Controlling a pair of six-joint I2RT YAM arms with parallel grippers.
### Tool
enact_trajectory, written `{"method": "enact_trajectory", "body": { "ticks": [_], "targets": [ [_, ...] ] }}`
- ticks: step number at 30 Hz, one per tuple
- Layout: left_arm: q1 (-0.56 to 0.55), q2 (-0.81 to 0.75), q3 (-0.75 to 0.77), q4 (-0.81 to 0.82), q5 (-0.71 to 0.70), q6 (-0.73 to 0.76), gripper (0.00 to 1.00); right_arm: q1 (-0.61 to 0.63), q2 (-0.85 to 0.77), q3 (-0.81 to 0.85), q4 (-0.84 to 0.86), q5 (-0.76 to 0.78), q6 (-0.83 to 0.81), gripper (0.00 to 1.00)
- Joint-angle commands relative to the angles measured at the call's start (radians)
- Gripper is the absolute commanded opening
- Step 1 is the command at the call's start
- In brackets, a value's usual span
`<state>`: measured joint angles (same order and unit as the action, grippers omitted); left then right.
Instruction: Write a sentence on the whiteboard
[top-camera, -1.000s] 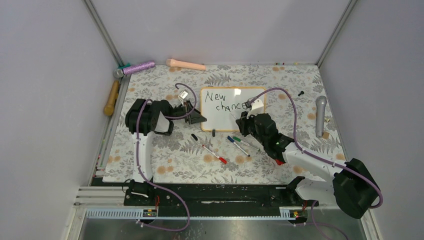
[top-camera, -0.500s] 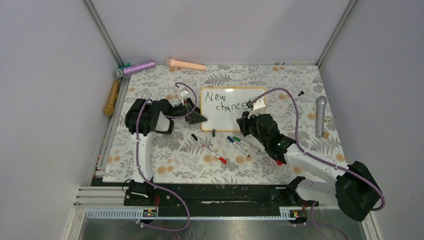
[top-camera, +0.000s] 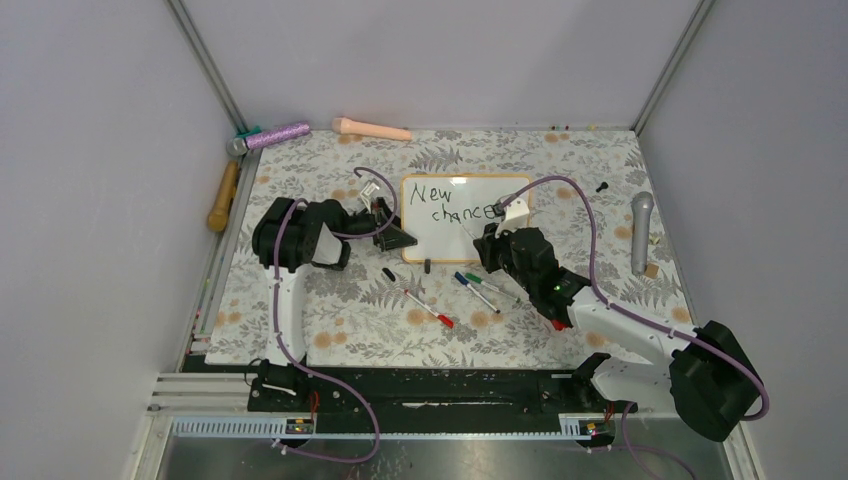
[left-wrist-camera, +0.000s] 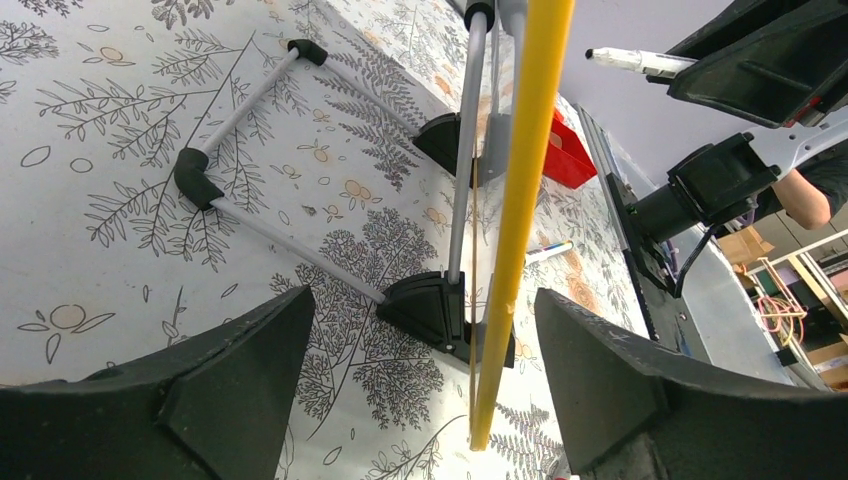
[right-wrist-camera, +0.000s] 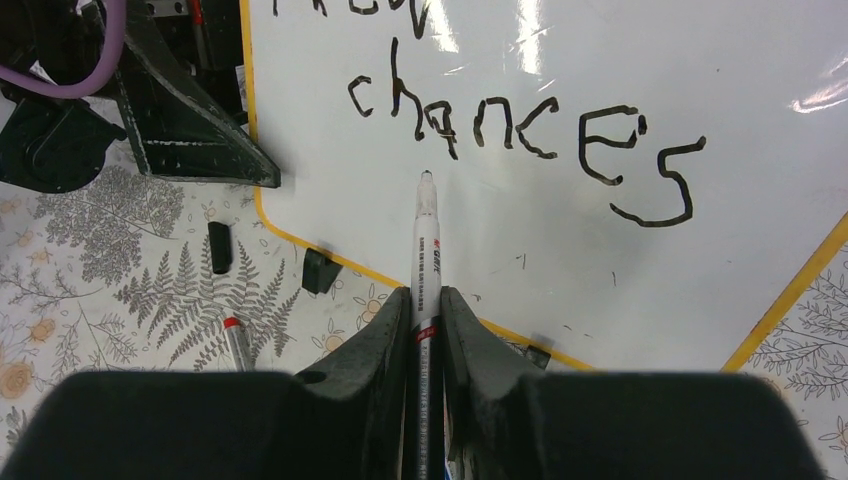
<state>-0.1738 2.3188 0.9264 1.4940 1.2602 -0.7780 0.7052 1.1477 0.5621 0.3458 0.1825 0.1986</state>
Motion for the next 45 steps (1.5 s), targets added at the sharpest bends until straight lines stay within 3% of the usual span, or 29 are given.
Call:
{"method": "enact_trajectory", "body": {
  "ticks": [1, 4, 21, 30, 45],
  "targets": [
    [-0.006, 0.017, -0.003, -0.024, 0.026, 0.009, 0.89, 0.009, -0.003, 0.070, -0.039, 0.025, -0.005, 0.00],
    [-0.008, 0.018, 0.003, -0.025, 0.040, 0.011, 0.99, 0.009, 0.006, 0.108, -0.097, 0.022, 0.010, 0.00],
    [-0.006, 0.017, -0.003, -0.025, 0.016, 0.005, 0.99, 0.121, 0.150, 0.368, -0.401, 0.032, -0.016, 0.00],
    [-0.004, 0.022, 0.003, -0.024, 0.013, -0.008, 0.99, 0.207, 0.298, 0.586, -0.651, 0.238, -0.021, 0.00],
    [-0.006, 0.022, 0.003, -0.025, 0.012, -0.009, 0.99, 0.245, 0.382, 0.696, -0.778, 0.291, 0.019, 0.00]
  ]
}}
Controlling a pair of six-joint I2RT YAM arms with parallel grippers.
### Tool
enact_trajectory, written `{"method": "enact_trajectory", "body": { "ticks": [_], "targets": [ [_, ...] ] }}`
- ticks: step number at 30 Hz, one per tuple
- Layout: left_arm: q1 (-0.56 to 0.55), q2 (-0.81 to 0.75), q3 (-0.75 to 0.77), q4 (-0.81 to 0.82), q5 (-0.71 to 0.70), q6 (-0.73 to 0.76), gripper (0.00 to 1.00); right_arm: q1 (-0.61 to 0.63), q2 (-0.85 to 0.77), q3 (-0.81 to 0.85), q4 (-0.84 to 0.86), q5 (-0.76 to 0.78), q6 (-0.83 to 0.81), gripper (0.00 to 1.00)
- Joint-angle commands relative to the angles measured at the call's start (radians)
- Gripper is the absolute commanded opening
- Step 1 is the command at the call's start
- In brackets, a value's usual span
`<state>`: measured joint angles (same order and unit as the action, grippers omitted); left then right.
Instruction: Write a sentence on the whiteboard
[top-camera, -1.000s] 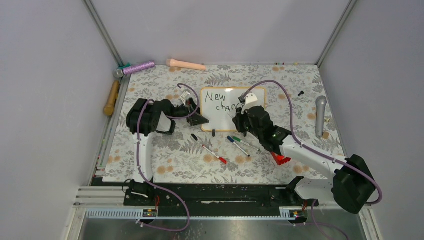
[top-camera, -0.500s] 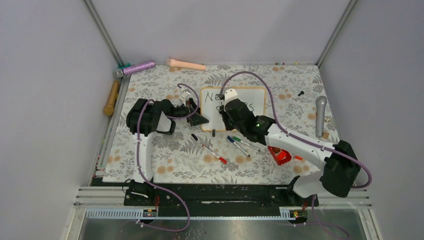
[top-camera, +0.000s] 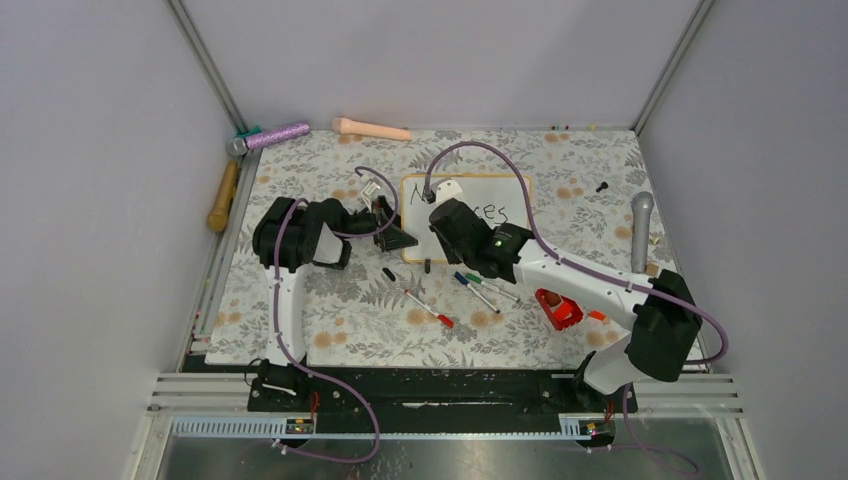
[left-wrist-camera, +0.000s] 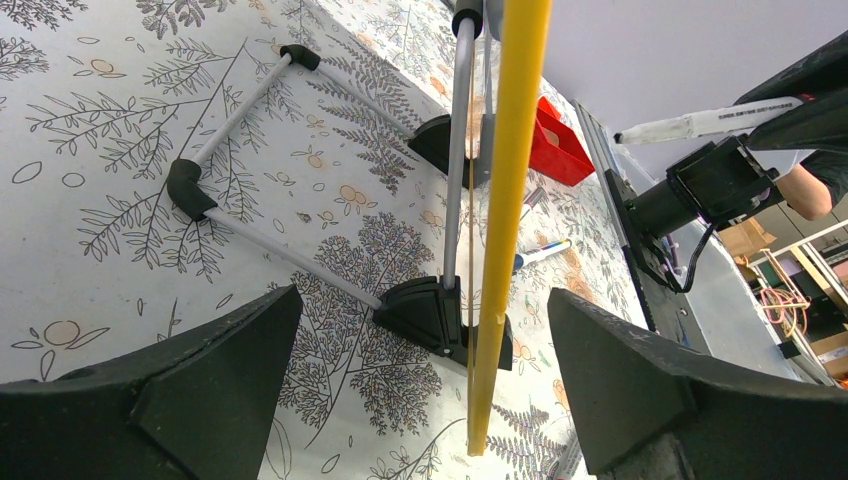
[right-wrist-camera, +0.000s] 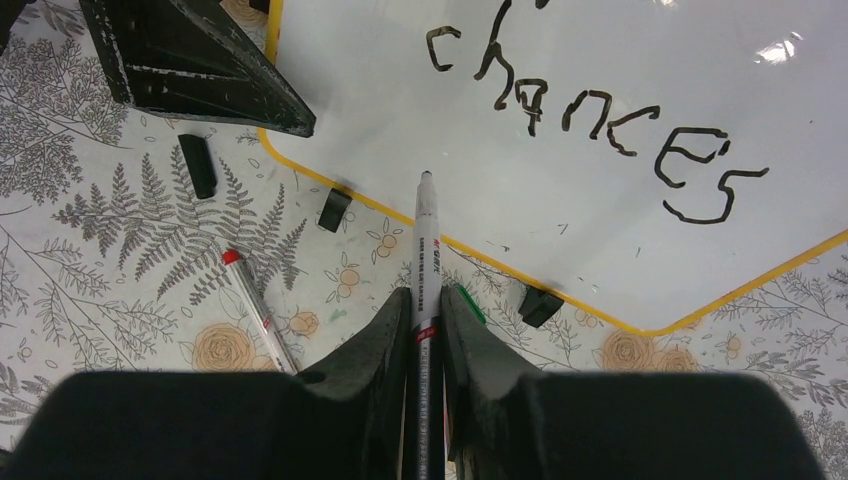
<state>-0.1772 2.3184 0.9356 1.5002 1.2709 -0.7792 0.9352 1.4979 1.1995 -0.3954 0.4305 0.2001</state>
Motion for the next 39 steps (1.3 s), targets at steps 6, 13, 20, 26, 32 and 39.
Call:
{"method": "enact_trajectory", "body": {
  "ticks": [6, 13, 20, 26, 32, 39],
  "targets": [
    [-0.001, 0.023, -0.006, -0.031, 0.001, -0.008, 0.99, 0.030, 0.122, 0.144, -0.099, 0.090, 0.011, 0.00],
    [-0.002, 0.023, -0.006, -0.031, 0.002, -0.008, 0.99, 0.043, 0.151, 0.188, -0.114, 0.174, 0.108, 0.00],
    [-0.002, 0.022, -0.006, -0.031, 0.001, -0.008, 0.99, 0.044, 0.111, 0.200, -0.186, 0.278, 0.384, 0.00],
    [-0.002, 0.022, -0.006, -0.031, 0.001, -0.008, 0.99, 0.047, 0.118, 0.204, -0.239, 0.319, 0.462, 0.00],
    [-0.002, 0.024, -0.006, -0.032, 0.000, -0.008, 0.99, 0.092, 0.218, 0.324, -0.364, 0.437, 0.486, 0.00],
    [-0.002, 0.023, -0.006, -0.031, 0.001, -0.009, 0.99, 0.091, 0.276, 0.339, -0.335, 0.394, 0.426, 0.00]
  ]
}}
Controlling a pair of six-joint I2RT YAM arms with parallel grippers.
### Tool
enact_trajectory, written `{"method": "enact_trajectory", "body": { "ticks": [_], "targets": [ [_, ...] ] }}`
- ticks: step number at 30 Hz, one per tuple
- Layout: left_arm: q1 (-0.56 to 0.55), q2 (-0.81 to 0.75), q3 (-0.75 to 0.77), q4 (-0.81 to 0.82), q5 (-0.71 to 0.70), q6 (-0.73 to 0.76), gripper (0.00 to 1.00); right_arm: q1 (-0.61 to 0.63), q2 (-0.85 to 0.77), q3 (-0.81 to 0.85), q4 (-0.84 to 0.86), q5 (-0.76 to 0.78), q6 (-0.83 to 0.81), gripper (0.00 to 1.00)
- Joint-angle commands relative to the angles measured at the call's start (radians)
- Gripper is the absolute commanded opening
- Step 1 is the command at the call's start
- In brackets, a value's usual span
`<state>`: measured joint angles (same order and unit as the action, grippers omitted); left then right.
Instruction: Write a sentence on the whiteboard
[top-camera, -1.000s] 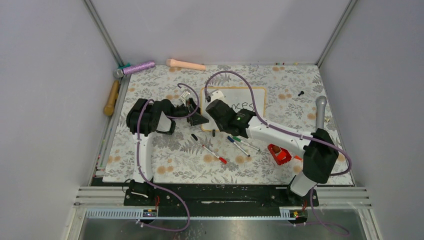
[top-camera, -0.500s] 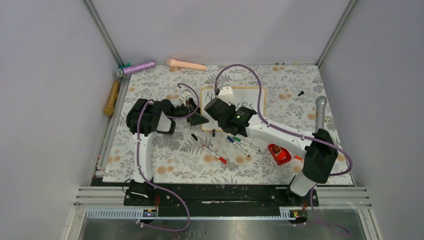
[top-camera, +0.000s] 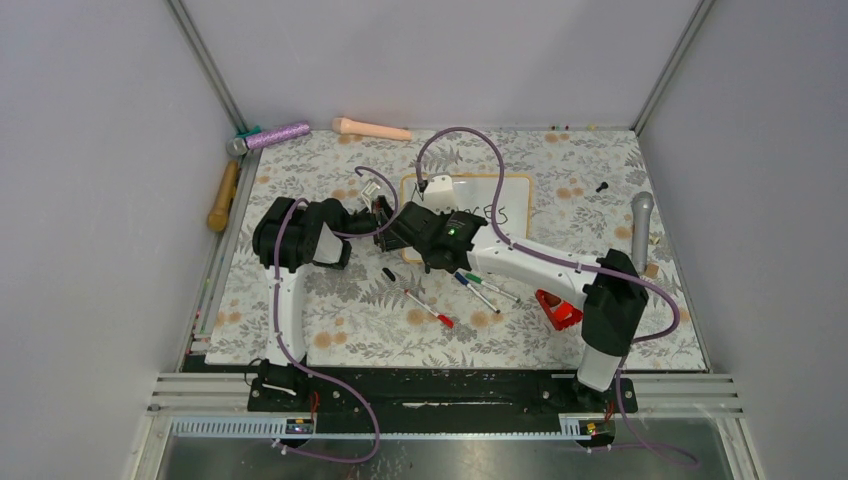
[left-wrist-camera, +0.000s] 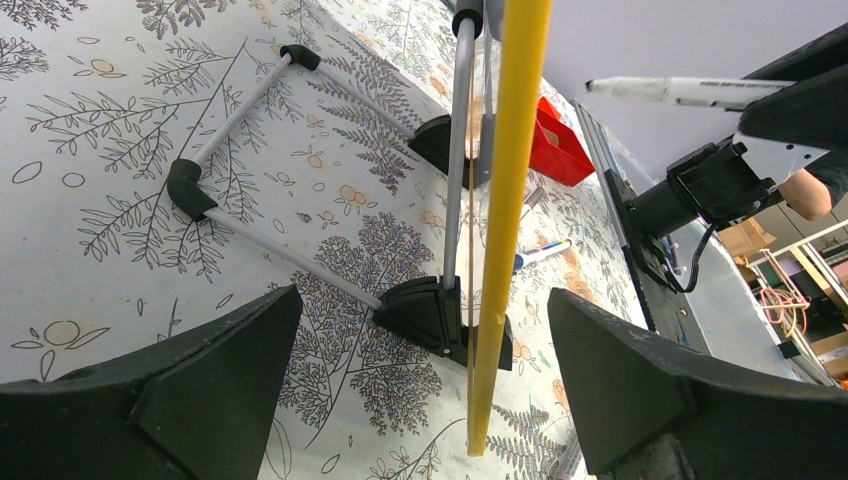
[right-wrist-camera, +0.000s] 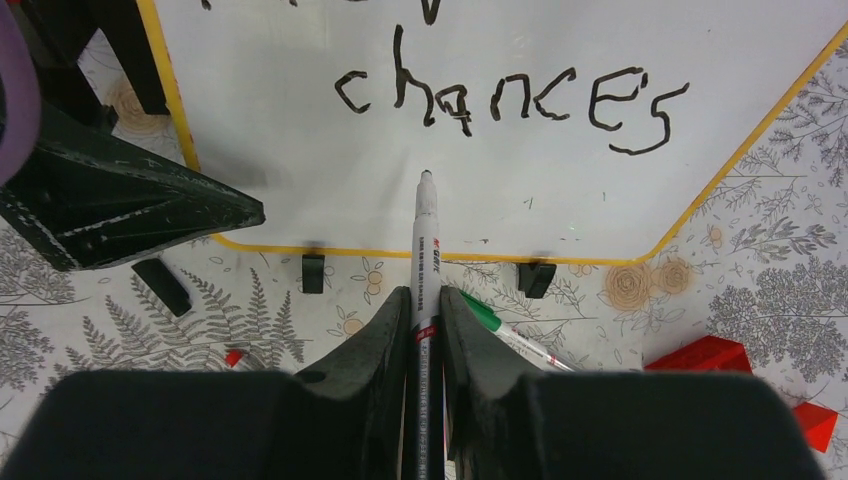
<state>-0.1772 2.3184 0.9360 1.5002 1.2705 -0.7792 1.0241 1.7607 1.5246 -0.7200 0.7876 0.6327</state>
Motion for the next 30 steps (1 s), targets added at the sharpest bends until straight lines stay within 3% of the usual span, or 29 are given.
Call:
{"method": "enact_trajectory", "body": {
  "ticks": [1, 30],
  "targets": [
    [-0.001, 0.023, -0.006, -0.032, 0.001, -0.009, 0.99, 0.002, 0.013, 0.008, -0.004, 0.045, -0.008, 0.00],
    [-0.002, 0.022, -0.006, -0.031, 0.002, -0.009, 0.99, -0.071, -0.006, -0.081, 0.083, -0.090, -0.058, 0.00]
  ]
}}
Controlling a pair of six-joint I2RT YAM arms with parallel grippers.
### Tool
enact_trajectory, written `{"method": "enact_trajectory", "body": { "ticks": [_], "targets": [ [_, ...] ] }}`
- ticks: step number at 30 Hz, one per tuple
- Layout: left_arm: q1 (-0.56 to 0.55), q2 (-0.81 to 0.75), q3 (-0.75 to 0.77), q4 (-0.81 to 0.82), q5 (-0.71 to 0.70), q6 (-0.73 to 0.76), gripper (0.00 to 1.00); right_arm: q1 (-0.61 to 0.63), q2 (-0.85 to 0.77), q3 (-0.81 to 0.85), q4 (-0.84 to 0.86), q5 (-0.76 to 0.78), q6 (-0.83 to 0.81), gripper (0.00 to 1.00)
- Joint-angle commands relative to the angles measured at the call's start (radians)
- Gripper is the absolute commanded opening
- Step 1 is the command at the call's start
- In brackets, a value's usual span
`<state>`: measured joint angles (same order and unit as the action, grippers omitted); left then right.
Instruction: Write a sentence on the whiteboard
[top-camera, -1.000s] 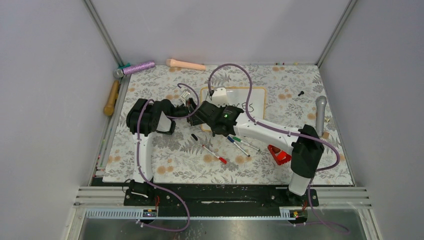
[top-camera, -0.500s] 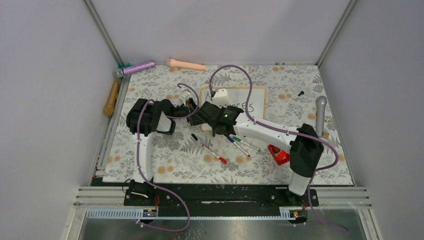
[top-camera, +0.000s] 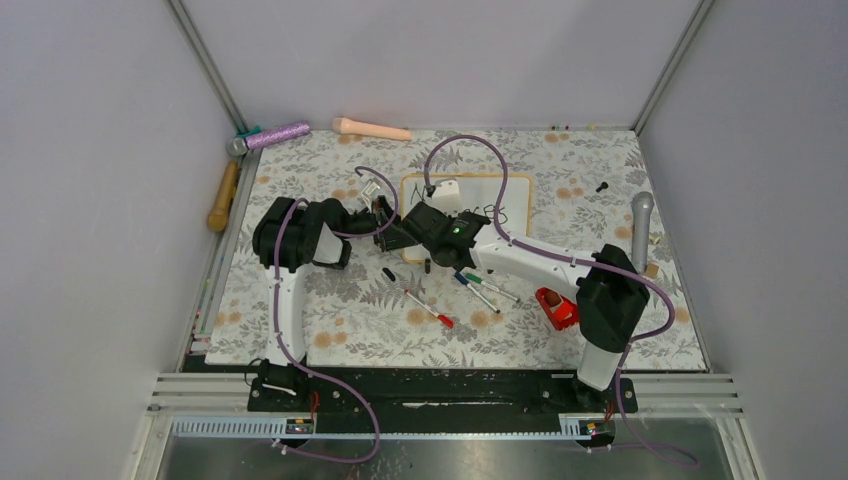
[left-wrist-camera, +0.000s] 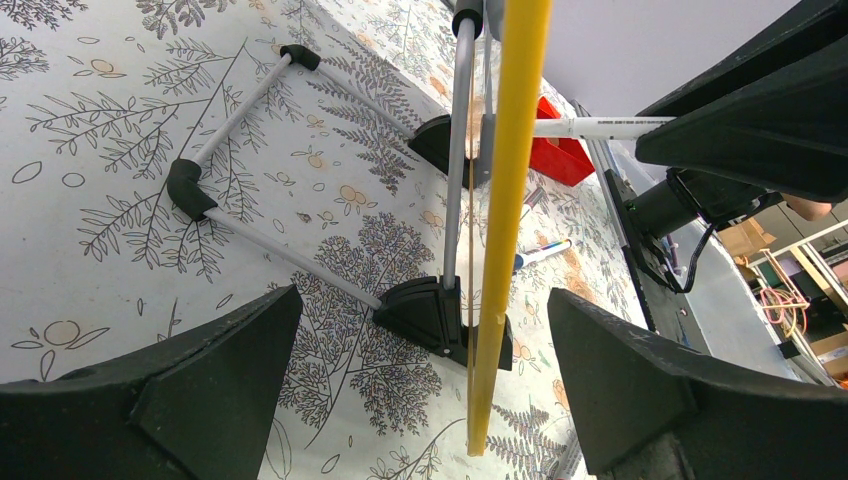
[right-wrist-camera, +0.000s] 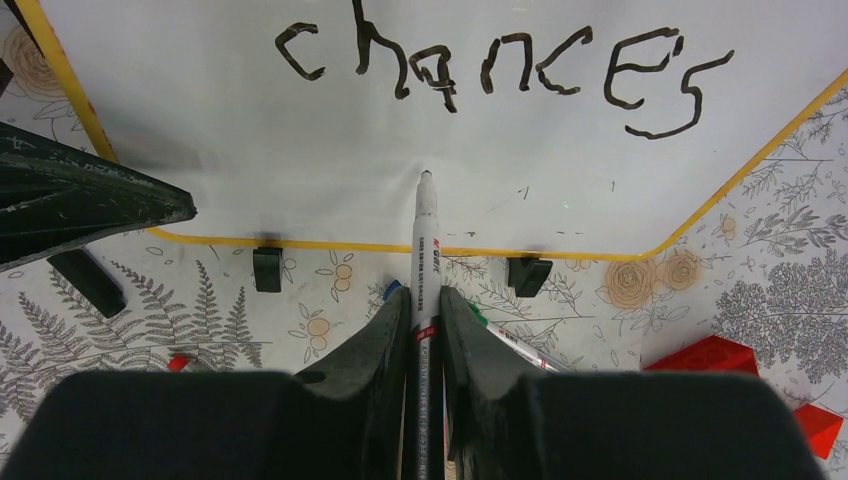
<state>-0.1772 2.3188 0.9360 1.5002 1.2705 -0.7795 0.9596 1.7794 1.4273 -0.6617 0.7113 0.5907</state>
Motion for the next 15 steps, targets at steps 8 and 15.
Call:
{"method": "enact_trajectory", "body": {
  "ticks": [8, 15],
  "targets": [
    [-0.001, 0.023, -0.006, -0.031, 0.001, -0.009, 0.99, -0.012, -0.026, 0.012, 0.044, -0.020, -0.036, 0.00],
    [-0.002, 0.022, -0.007, -0.031, 0.000, -0.009, 0.99, -0.018, -0.041, -0.007, 0.080, -0.009, -0.060, 0.00]
  ]
}}
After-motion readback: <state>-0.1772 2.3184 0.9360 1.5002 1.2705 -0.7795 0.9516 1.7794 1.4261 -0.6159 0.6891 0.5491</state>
